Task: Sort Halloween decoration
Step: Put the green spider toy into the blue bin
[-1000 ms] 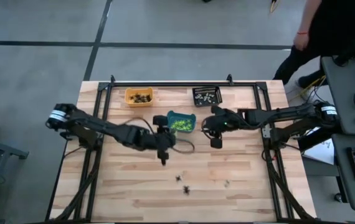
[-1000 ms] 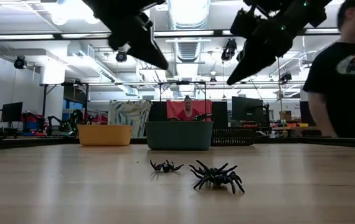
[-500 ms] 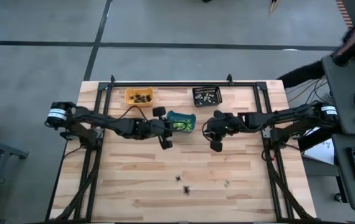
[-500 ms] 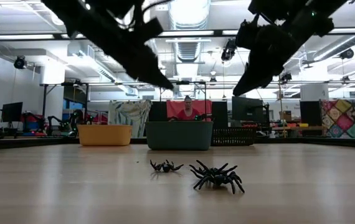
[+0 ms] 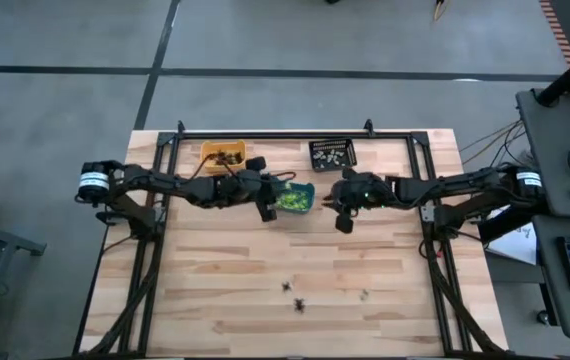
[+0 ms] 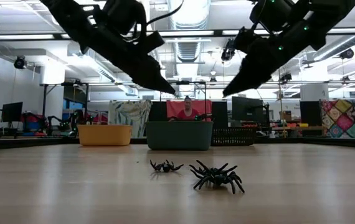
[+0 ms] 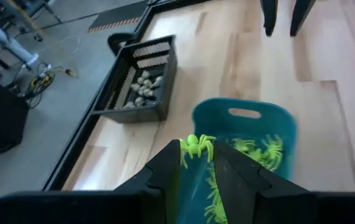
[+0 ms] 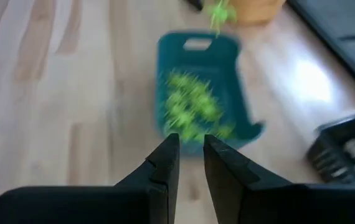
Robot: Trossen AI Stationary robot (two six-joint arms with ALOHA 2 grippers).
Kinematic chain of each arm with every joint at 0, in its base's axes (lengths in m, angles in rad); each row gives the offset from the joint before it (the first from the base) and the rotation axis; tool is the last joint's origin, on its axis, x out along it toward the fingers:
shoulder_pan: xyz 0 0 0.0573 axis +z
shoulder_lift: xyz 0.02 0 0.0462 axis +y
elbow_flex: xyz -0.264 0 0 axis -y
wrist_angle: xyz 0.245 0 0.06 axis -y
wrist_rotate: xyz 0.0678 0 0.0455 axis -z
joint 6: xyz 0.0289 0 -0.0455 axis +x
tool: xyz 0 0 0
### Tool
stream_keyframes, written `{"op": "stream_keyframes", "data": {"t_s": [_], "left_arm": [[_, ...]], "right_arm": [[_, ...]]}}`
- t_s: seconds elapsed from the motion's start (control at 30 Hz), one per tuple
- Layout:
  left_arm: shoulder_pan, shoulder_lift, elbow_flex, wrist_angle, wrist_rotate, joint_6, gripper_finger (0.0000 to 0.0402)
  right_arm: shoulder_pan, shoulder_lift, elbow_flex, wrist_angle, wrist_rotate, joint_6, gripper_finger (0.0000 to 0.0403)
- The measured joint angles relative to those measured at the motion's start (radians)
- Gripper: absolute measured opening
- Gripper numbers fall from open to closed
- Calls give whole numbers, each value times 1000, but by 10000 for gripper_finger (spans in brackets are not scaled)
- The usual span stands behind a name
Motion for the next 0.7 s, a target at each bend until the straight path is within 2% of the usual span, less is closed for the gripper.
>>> {"op": "stream_keyframes", "data": {"t_s": [0.13,0.3,0.7], "left_arm": [[58,0,-11,7,40,-75,77],[100,0,-33,18,89,-213,77],[88,0,-54,8,91,-206,78]], "right_arm": [[-41,0,0,59,0,-53,66],[-62,0,0,65,-1,6,66],[-40,0,29,26,-133,306,66]]}}
